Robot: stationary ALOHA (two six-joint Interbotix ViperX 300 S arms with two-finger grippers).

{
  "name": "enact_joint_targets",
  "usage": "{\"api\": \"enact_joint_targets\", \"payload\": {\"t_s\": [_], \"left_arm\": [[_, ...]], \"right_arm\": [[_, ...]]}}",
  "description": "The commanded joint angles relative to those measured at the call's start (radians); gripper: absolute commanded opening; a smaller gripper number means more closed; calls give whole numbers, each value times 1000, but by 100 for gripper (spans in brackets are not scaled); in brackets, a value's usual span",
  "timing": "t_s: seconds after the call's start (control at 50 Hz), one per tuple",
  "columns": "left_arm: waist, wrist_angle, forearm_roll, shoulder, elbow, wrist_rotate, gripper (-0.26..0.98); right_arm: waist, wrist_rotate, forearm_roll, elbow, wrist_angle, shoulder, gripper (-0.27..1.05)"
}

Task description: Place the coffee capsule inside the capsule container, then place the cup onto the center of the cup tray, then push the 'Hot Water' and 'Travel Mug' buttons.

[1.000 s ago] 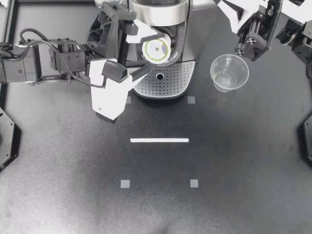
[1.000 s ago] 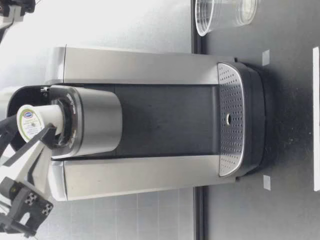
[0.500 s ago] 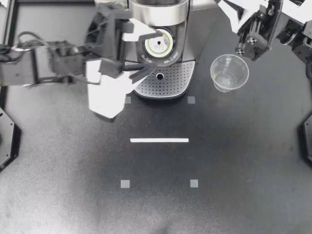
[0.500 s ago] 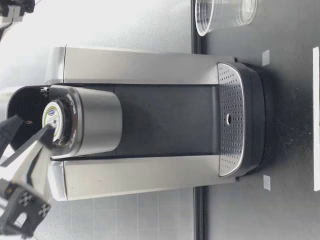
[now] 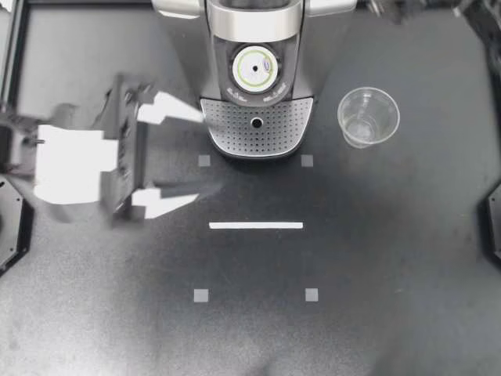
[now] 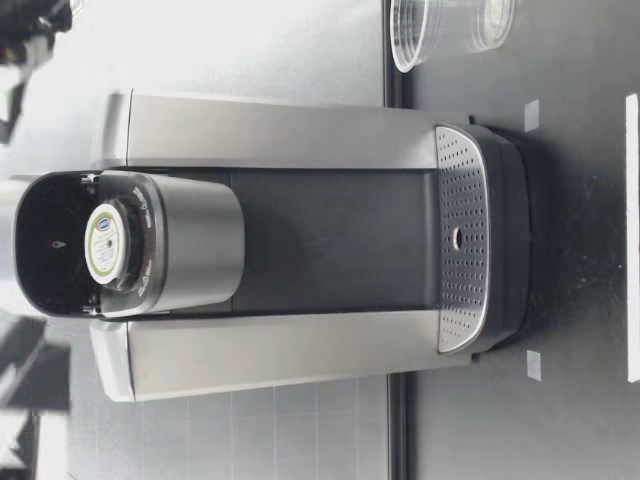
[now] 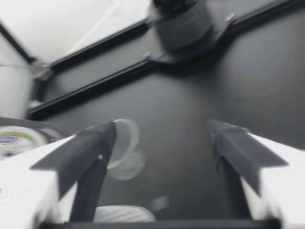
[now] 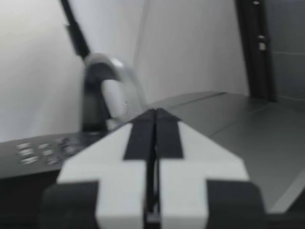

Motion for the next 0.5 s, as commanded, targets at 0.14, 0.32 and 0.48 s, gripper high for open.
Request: {"api": "enact_joint_targets", "payload": {"t_s": [0.14, 0.32, 0.48], "left_arm": [[0, -110, -17, -11, 69, -71, 48], [0, -135, -49, -11, 95, -81, 45], [0, -135, -54, -14, 100, -80, 45]], "right_arm": [[-20, 0, -11, -98, 14, 86, 8], [-20, 5, -17, -144, 14, 138, 8], [5, 6, -34, -163, 15, 144, 8]]}}
